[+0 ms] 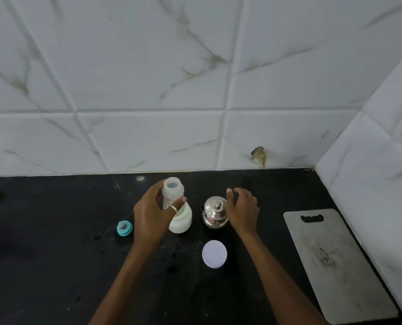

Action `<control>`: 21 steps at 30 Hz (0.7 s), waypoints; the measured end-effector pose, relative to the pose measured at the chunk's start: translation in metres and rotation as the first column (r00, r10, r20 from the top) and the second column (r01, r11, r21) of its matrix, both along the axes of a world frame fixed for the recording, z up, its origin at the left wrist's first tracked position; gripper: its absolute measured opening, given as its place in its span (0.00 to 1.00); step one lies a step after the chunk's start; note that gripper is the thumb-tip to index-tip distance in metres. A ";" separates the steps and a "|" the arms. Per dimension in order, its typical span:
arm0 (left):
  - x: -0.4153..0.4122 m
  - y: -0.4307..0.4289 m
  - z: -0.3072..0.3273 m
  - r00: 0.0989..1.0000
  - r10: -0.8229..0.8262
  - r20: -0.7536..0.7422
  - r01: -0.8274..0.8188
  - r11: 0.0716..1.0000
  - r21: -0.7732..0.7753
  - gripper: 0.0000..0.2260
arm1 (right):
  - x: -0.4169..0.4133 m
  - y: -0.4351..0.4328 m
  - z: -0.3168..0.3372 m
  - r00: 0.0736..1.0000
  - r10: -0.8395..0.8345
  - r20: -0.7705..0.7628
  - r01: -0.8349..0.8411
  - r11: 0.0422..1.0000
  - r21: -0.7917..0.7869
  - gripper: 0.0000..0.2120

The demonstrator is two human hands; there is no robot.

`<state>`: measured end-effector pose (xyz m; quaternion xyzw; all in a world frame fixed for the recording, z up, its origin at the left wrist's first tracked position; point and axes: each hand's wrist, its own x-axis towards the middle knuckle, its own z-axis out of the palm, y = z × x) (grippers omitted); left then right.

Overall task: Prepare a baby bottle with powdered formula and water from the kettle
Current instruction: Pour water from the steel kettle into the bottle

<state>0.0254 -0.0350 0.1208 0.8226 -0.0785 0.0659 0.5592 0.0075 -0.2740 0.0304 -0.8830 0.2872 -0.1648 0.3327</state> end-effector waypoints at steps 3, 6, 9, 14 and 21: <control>-0.003 -0.005 -0.001 1.000 -0.007 -0.006 0.007 1.000 0.016 0.25 | -0.012 -0.009 -0.020 0.999 0.052 0.004 -0.052 0.990 0.134 0.19; -0.005 -0.009 -0.004 1.000 -0.007 -0.006 0.008 0.999 0.047 0.25 | -0.018 -0.013 -0.032 0.997 0.081 -0.004 -0.079 0.977 0.197 0.17; -0.008 -0.011 -0.005 1.000 0.004 -0.013 -0.003 0.998 0.063 0.25 | -0.016 -0.015 -0.042 0.993 0.119 -0.005 -0.115 0.972 0.204 0.17; -0.015 -0.013 -0.008 0.999 0.027 -0.020 -0.025 0.995 0.094 0.25 | -0.008 -0.021 -0.050 0.992 0.117 0.041 -0.124 0.940 0.318 0.22; -0.024 -0.009 -0.005 0.997 0.061 -0.051 -0.057 0.995 0.085 0.24 | 0.000 -0.021 -0.054 0.992 0.102 0.080 -0.128 0.851 0.509 0.26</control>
